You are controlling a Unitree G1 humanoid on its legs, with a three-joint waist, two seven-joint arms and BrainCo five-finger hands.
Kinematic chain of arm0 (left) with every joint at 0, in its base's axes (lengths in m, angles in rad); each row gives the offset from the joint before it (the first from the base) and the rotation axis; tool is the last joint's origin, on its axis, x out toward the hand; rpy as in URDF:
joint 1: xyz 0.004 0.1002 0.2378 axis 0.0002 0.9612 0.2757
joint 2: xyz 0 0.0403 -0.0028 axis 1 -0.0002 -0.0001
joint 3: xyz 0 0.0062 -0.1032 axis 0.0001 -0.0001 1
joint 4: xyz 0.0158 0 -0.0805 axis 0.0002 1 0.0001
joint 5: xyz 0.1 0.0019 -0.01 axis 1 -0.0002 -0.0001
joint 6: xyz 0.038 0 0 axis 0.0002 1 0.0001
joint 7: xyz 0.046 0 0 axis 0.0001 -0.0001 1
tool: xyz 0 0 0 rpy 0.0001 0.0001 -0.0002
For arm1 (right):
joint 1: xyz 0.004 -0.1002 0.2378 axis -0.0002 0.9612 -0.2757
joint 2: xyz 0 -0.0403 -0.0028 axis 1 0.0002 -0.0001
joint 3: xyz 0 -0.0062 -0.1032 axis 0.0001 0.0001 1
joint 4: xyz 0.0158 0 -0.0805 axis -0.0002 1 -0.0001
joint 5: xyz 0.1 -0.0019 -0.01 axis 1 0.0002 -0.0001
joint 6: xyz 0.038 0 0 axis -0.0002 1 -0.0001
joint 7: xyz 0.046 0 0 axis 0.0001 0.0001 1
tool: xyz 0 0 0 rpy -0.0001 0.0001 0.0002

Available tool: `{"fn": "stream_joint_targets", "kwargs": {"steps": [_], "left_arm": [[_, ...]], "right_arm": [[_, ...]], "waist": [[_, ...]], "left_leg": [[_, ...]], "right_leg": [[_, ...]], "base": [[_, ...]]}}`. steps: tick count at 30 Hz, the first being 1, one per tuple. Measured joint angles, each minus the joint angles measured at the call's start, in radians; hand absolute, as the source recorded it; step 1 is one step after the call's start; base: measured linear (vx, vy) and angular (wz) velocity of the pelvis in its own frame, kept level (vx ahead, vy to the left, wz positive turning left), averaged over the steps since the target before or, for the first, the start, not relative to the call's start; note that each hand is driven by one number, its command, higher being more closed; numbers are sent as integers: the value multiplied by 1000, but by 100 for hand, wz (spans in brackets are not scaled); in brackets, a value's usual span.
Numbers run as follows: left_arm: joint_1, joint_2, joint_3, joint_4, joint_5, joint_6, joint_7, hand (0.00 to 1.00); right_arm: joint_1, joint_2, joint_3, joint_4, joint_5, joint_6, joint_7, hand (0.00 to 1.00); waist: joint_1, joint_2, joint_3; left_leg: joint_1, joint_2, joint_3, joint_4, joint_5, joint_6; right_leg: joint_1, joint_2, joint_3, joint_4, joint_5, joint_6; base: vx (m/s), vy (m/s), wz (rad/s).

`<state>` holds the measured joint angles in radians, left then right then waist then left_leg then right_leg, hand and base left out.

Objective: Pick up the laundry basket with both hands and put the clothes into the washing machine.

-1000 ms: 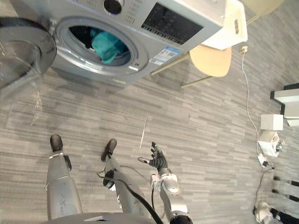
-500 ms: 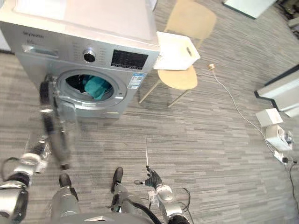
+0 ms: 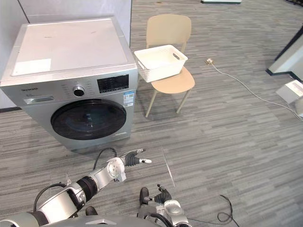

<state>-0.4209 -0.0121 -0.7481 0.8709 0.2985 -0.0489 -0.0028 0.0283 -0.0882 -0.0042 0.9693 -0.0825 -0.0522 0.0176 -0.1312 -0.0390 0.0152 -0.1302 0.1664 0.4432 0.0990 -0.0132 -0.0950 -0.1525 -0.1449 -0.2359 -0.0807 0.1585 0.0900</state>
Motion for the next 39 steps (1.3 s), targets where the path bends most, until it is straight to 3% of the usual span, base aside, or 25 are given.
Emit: {"fn": "stream_joint_targets", "kwargs": {"steps": [4,10,13,14,15,17,18,20,21,22,23,24,25,26,27,28,30,31,32,34,35,36,37,38,39], "left_arm": [[84,62,12,-119,-2,-6,-14,0],[292,140,211,-240,-64,-17,-24,0],[376,151,319,-286,-104,-37,-14,0],[390,149,341,-301,-130,-55,2,0],[407,148,362,-302,-142,-70,18,0],[464,149,433,-299,-159,-90,59,0],[502,152,474,-299,-170,-95,69,0],[538,170,519,-289,-183,-102,82,0],[547,170,540,-247,-210,-106,84,0],[572,156,552,-214,-253,-106,83,0],[581,155,553,-213,-261,-107,83,0],[614,152,558,-211,-303,-110,82,0],[633,150,573,-201,-335,-114,81,0],[632,150,584,-184,-343,-115,81,0],[629,160,603,-163,-358,-115,83,0],[628,164,610,-153,-359,-116,82,0],[608,169,613,-115,-353,-126,76,0],[598,164,614,-104,-352,-128,73,0],[577,144,621,-90,-331,-128,60,0],[568,127,621,-83,-307,-132,53,0],[563,117,620,-71,-291,-133,49,0],[559,112,621,-71,-276,-133,43,0],[557,114,621,-74,-270,-134,41,0],[547,113,628,-65,-259,-131,42,0],[542,92,629,-68,-243,-134,40,0]], "right_arm": [[-1,0,-15,28,0,-11,-7,0],[-3,0,-40,43,3,-10,-20,0],[-15,-15,-46,81,11,-16,-26,0],[-16,-36,-57,99,18,-21,-32,0],[-13,-50,-58,115,19,-25,-44,0],[0,-71,-61,136,20,-28,-53,0],[-4,-69,-85,146,31,-29,-53,0],[-1,-49,-120,148,38,-30,-52,0],[9,-38,-170,147,41,-30,-56,0],[17,-38,-209,146,49,-29,-64,0],[18,-37,-213,145,51,-29,-65,0],[18,-36,-216,137,60,-29,-65,0],[17,-29,-217,107,68,-29,-64,0],[16,-21,-216,96,72,-32,-64,0],[18,-1,-215,65,76,-32,-64,0],[20,7,-212,54,77,-34,-63,0],[77,21,-179,-60,79,-44,-63,0],[91,22,-173,-79,84,-53,-63,0],[115,19,-167,-121,88,-62,-60,0],[136,18,-169,-140,105,-76,-53,0],[153,21,-168,-153,118,-78,-49,0],[175,33,-165,-166,121,-80,-48,0],[187,45,-164,-167,122,-81,-48,0],[192,51,-167,-165,125,-82,-48,0],[195,38,-170,-161,124,-79,-48,0]], "waist": [[14,5,1],[46,21,13],[69,38,33],[89,58,46],[104,56,51],[128,55,52],[149,55,52],[154,33,64],[155,38,62],[162,37,63],[163,37,63],[167,40,61],[164,44,66],[159,44,68],[149,44,82],[140,37,85],[111,11,93],[104,9,94],[90,11,98],[91,14,103],[91,9,101],[95,-13,106],[96,-35,108],[97,-42,115],[112,-18,118]], "left_leg": [[11,-20,-24,-26,8,5],[0,-56,-109,-25,7,21],[-115,-66,-228,118,-51,49],[-159,-78,-272,169,-78,63],[-172,-70,-231,183,-87,79],[-155,-15,-11,214,-84,116],[-155,-44,-8,231,-93,120],[-174,-84,-54,279,-133,134],[-182,-109,-104,314,-171,148],[-156,-149,-147,321,-201,164],[-143,-158,-154,316,-205,169],[-98,-187,-189,285,-212,182],[-58,-197,-232,259,-214,190],[-39,-199,-260,241,-212,194],[15,-207,-313,192,-195,199],[44,-214,-342,167,-186,200],[116,-247,-483,120,-172,197],[121,-255,-519,121,-172,197],[137,-269,-609,123,-174,192],[159,-268,-669,128,-185,173],[165,-267,-692,152,-205,139],[166,-268,-682,198,-246,99],[166,-274,-675,228,-273,93],[158,-260,-671,282,-318,96],[148,-209,-666,308,-343,81]], "right_leg": [[18,-10,-34,0,-9,13],[71,-44,-133,0,-29,29],[122,-63,-262,2,-63,47],[155,-75,-346,17,-84,62],[175,-91,-403,30,-104,70],[215,-137,-502,71,-135,108],[238,-167,-523,83,-127,109],[283,-196,-582,97,-119,133],[317,-232,-623,159,-131,152],[319,-312,-618,333,-129,152],[315,-333,-609,376,-122,142],[264,-408,-536,566,-63,38],[172,-418,-384,758,-98,-83],[127,-383,-305,843,-165,-73],[49,-275,-158,942,-269,-34],[29,-228,-110,963,-305,-23],[-59,-44,2,939,-415,-39],[-84,-5,33,911,-431,-39],[-136,73,130,809,-452,-35],[-161,128,255,699,-442,-35],[-160,142,347,593,-404,-36],[-142,134,414,501,-304,-33],[-128,117,431,464,-220,-32],[-112,119,434,480,-259,8],[-102,146,381,487,-275,-15]], "base": [[70,15,25],[29,37,45],[-55,84,132],[-31,120,173],[1,132,199],[134,201,166],[196,236,109],[206,241,98],[294,346,144],[274,326,115],[322,352,88],[336,291,69],[342,249,82],[328,185,102],[259,115,99],[316,81,154],[310,-12,183],[355,-79,215],[294,-89,181],[306,-121,171],[362,-186,184],[354,-204,167],[221,-178,144],[227,-259,107],[207,-263,83]]}}
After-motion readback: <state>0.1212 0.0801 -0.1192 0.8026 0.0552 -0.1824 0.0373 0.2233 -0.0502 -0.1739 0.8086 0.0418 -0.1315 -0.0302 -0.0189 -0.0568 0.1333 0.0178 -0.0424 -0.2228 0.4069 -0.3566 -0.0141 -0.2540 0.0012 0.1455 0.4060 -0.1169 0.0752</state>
